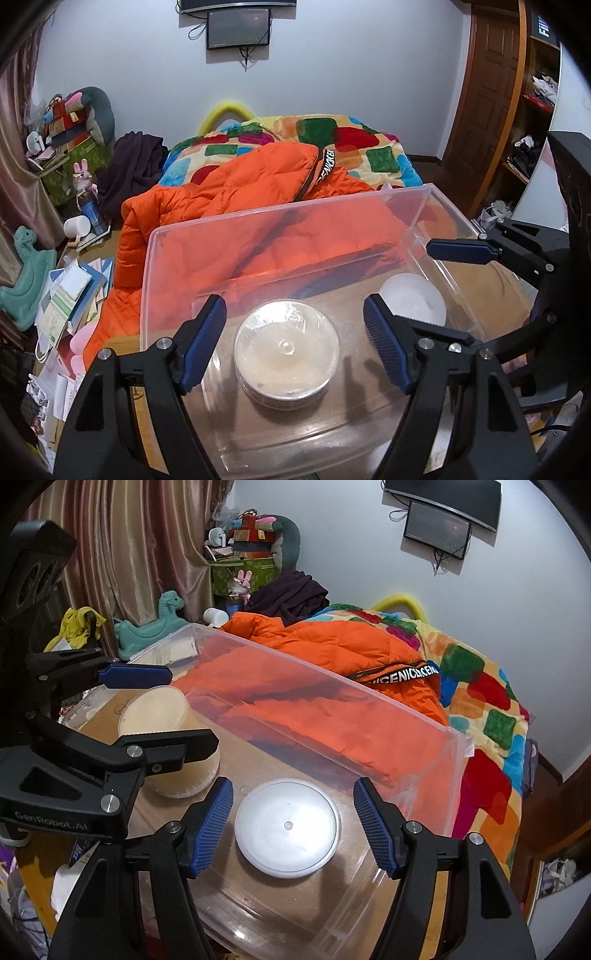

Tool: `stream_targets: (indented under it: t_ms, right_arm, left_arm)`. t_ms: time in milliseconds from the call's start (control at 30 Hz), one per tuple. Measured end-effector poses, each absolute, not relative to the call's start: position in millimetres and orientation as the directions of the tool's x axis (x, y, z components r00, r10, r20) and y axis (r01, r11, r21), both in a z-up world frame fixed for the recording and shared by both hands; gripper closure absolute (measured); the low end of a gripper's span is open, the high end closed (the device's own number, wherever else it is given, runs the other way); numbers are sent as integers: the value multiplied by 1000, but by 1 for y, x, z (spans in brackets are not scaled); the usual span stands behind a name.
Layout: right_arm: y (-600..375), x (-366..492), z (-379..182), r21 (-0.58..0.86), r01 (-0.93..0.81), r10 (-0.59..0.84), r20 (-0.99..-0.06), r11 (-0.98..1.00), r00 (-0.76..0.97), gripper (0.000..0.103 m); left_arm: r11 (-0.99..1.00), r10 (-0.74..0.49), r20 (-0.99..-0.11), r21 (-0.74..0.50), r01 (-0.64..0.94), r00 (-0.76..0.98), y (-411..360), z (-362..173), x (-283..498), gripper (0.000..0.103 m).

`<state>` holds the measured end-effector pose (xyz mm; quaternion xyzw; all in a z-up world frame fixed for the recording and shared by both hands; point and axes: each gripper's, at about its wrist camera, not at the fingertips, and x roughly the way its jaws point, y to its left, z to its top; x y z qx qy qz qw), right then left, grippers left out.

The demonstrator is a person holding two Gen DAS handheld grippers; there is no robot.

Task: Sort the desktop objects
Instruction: 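Lower both held items into the clear box and open both tools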

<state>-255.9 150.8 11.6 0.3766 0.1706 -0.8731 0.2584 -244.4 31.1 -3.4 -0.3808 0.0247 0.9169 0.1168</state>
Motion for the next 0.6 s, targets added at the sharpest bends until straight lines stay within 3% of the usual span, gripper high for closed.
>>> stream_targets:
  t_ms: [300,600]
  right_arm:
    - [155,-238,31,-144,545,-306,-696,-826,-649,22]
    - [173,-205,57,-190,489,-277,-629,-851,-726,20]
  left_arm:
    - [-977,190,-681,-57,-207,-707,22,13,-228,25]
    - [-980,176,-631,-44,-192,-756,16,41,-186,13]
